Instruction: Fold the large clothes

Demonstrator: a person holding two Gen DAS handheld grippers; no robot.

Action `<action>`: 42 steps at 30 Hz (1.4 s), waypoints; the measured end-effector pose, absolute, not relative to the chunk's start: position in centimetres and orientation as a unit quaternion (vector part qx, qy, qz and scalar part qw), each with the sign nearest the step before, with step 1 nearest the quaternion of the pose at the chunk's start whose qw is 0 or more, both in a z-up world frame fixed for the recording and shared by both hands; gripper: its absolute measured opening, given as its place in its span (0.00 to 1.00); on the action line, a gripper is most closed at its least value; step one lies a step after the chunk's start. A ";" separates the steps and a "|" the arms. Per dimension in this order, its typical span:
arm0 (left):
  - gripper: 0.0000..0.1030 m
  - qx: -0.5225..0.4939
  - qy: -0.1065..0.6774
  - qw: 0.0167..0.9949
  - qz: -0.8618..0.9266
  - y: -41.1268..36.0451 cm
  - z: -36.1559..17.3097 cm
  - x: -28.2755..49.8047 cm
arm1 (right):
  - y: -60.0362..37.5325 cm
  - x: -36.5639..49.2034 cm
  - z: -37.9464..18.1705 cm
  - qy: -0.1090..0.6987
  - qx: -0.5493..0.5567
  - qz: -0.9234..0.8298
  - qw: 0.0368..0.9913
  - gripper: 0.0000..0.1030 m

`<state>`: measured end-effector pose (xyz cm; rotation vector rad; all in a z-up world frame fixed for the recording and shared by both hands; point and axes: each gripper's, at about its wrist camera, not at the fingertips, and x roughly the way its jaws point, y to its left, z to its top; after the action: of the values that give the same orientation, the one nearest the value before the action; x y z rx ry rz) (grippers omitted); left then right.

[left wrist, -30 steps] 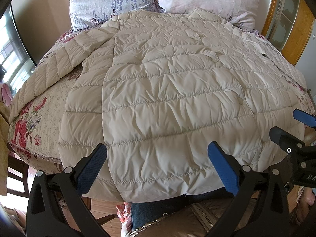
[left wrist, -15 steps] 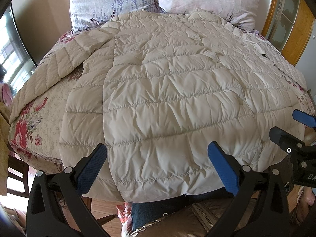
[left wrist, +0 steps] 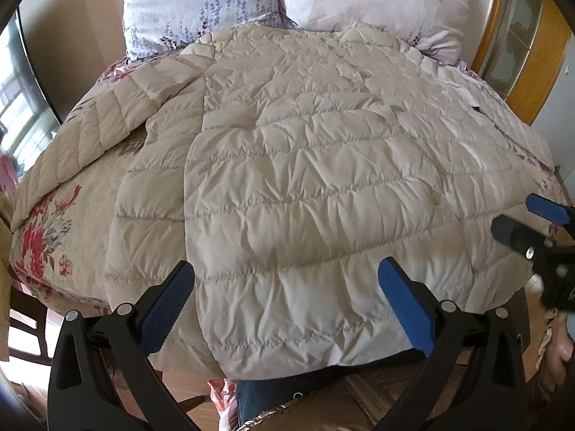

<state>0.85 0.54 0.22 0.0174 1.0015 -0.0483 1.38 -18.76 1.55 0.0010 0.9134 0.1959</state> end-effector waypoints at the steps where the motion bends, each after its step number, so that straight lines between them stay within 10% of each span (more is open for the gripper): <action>1: 0.99 0.008 0.480 0.877 -0.024 0.6 0.2 1.1 | -19.4 1.8 1.7 0.437 0.020 0.105 0.893 0.98; 18: 0.99 0.005 0.441 0.894 0.079 5.2 1.5 8.6 | -41.6 11.0 1.4 0.376 0.321 -0.098 0.864 0.97; 42: 0.99 -0.058 0.454 0.889 0.021 8.0 0.7 15.0 | -58.0 12.3 -3.6 0.290 0.508 -0.221 0.781 0.32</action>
<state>14.99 7.97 0.70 -0.1198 0.9431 0.0438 12.34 -57.98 -3.59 1.0966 0.6261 -0.4778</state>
